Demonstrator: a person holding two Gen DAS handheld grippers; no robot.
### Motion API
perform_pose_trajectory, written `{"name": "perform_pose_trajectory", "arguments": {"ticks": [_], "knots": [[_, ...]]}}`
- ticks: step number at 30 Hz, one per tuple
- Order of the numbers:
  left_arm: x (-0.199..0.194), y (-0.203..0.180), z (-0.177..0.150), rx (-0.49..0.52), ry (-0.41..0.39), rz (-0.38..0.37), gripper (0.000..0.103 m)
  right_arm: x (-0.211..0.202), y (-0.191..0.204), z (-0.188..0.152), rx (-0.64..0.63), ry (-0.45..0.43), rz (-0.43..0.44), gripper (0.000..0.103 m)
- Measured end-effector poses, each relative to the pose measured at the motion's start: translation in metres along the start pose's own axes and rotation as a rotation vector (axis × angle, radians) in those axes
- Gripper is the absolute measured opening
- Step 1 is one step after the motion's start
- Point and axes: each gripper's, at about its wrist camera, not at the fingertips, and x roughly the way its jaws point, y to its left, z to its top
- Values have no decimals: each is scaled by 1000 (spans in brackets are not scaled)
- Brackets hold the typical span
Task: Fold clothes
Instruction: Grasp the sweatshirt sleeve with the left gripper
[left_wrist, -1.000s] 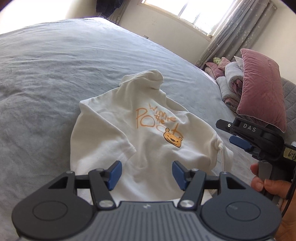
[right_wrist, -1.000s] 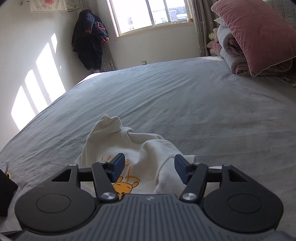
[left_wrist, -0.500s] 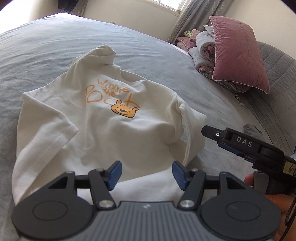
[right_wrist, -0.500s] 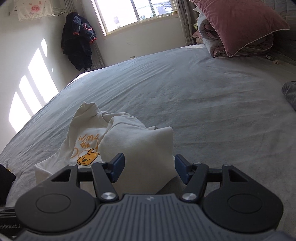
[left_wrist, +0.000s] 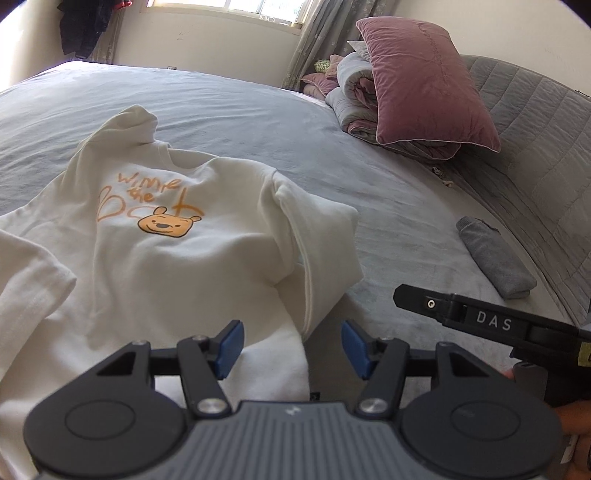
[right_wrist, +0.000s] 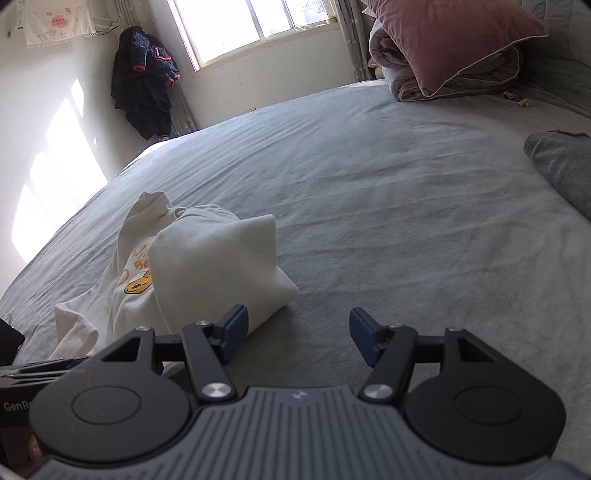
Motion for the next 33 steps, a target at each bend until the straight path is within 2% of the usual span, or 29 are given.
{"name": "perform_pose_trajectory", "arguments": {"ticks": [3, 8, 10, 15, 18, 19, 21, 22, 23, 24, 28, 33], "knots": [[3, -5, -3, 28, -23, -6, 54, -3, -14, -4, 26, 3, 5, 65], [7, -19, -9, 86, -46, -9, 51, -3, -21, -4, 53, 53, -58, 65], [8, -25, -12, 113, -52, -13, 51, -4, -23, -5, 51, 67, -56, 65], [15, -39, -19, 178, -79, 11, 51, -8, -27, -15, -14, 69, -83, 67], [23, -40, -19, 173, -84, 27, 51, -5, -23, -25, -78, 72, -57, 68], [25, -40, -20, 171, -87, 31, 51, -5, -21, -30, -112, 70, -50, 69], [30, -40, -20, 172, -90, 42, 51, -5, -15, -41, -188, 57, -50, 82], [33, -41, -20, 174, -89, 48, 50, -4, -13, -48, -225, 48, -61, 85], [35, -41, -19, 174, -87, 49, 48, -3, -11, -54, -257, 44, -68, 92], [38, -42, -18, 172, -85, 47, 47, -2, -11, -57, -280, 36, -71, 103], [48, -43, -16, 157, -75, 50, 41, 2, -7, -72, -371, 5, -84, 103], [57, -42, -9, 114, -61, 92, 22, 2, -9, -74, -378, -7, -75, 103]]}}
